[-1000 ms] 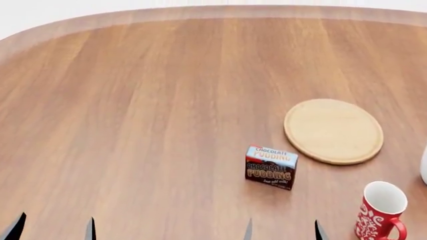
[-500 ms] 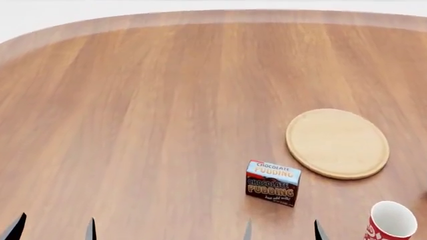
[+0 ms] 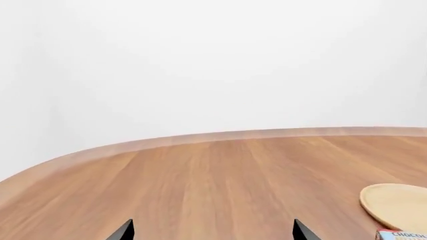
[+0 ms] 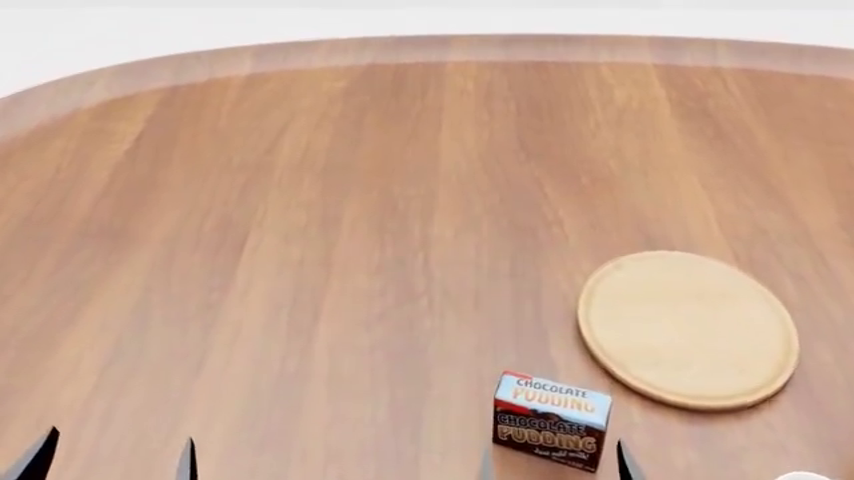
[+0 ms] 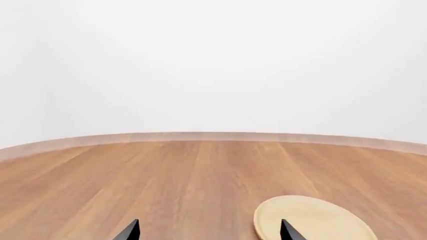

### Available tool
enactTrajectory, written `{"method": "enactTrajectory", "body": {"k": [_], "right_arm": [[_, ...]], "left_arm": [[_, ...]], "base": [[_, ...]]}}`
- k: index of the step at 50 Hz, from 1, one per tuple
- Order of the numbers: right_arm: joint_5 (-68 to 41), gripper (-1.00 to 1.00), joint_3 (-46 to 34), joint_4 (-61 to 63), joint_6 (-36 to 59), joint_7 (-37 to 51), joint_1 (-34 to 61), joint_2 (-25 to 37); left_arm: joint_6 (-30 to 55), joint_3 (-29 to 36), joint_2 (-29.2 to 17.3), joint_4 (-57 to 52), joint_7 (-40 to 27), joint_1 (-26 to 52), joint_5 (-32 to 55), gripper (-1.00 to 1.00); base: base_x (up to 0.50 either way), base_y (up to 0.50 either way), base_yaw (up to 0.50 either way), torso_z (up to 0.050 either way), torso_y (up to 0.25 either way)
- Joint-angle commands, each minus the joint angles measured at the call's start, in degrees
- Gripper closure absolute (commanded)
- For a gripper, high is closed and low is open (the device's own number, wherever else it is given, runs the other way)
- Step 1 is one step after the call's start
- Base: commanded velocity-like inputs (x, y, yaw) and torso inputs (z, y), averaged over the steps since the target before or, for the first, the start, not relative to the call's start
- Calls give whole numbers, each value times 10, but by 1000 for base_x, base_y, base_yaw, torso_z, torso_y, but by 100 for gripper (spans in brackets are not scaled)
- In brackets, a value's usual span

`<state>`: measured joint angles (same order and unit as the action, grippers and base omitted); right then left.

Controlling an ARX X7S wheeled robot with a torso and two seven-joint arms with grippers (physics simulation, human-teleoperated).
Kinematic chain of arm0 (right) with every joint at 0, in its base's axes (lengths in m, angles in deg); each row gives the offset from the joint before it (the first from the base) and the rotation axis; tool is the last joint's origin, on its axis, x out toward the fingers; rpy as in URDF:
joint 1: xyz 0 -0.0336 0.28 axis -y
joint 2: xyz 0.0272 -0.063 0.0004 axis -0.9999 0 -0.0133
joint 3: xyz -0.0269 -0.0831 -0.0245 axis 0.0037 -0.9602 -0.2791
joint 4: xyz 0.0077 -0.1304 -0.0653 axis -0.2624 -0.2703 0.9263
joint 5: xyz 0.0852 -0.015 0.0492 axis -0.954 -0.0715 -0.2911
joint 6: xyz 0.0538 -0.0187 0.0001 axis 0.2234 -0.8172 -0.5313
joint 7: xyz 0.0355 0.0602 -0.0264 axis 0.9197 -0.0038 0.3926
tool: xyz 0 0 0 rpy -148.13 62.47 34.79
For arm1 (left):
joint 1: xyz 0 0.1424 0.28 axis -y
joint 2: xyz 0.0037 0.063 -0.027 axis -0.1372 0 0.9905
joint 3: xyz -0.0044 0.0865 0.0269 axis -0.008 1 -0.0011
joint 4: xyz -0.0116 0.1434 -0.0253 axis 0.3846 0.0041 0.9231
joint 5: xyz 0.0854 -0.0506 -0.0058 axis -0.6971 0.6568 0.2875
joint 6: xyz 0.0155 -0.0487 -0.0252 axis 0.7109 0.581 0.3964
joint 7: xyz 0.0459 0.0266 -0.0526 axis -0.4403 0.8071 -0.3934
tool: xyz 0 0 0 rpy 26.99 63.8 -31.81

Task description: Put the chocolate pudding to the left of the plate.

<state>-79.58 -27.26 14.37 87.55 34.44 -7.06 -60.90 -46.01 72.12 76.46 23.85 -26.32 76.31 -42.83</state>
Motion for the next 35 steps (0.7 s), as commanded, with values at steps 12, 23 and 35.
{"method": "enactTrajectory", "body": {"k": [12,23,35], "right_arm": [[-6,-100,-13,-5,0,8,5,10],[-7,-100,-17,1,0,15,3,15],[-9,-100,-22,1,-2,19,4,19]], "left_arm": [[0,9,-8,1,-8,3,6,-100],[-2,11,-11,1,-12,2,8,-100],[-2,13,-14,-2,-16,2,11,-100]], "base": [[214,0,0,0,0],[214,0,0,0,0],[215,0,0,0,0]]}}
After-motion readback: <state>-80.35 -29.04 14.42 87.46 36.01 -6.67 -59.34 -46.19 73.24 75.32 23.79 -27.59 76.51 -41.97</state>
